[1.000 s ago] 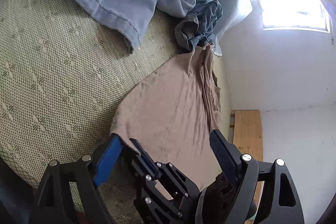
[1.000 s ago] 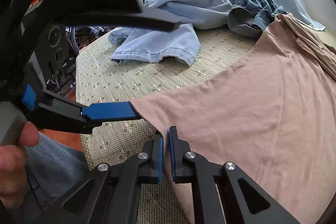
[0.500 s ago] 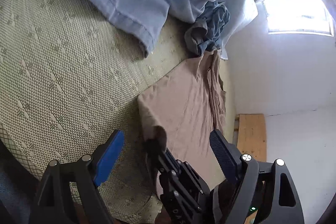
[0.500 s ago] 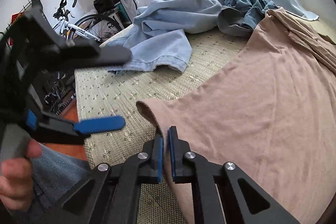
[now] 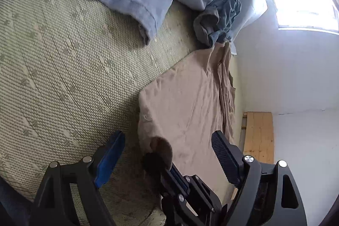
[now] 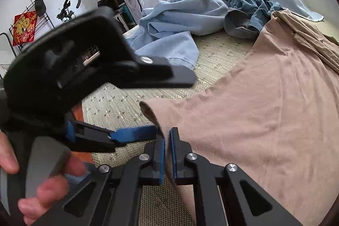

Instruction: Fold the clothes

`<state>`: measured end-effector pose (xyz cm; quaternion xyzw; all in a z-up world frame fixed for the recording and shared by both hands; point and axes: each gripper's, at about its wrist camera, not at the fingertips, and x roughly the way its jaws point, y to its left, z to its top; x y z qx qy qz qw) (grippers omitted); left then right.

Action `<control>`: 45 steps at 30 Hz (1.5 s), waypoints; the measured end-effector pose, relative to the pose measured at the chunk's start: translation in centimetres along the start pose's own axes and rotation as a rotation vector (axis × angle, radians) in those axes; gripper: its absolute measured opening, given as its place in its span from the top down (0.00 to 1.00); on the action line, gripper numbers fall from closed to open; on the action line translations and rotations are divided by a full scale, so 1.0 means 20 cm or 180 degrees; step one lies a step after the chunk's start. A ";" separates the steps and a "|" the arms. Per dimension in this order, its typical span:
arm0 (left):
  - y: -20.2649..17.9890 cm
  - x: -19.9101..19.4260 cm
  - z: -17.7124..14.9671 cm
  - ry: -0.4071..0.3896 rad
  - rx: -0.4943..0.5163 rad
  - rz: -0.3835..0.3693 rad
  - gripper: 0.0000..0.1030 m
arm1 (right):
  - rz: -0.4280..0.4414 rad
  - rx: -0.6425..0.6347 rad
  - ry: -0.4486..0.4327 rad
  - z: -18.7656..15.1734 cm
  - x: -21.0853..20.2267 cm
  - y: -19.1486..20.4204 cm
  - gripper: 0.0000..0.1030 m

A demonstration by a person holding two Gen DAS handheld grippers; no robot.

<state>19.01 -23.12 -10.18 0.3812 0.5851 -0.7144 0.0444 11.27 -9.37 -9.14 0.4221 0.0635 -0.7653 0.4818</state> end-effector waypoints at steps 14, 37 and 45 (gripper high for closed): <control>0.04 -0.01 0.01 -0.0022 -0.0178 0.0088 0.21 | -0.0123 -0.0064 0.0100 -0.04 -0.06 0.00 0.64; 0.00 -0.26 -0.04 -0.0084 0.0067 0.0234 0.98 | -0.0678 -0.0164 0.0238 -0.23 -0.25 0.02 0.31; -0.09 -0.33 -0.05 -0.0136 0.0147 0.0066 0.99 | -0.1019 -0.0211 0.0370 -0.28 -0.15 -0.01 0.31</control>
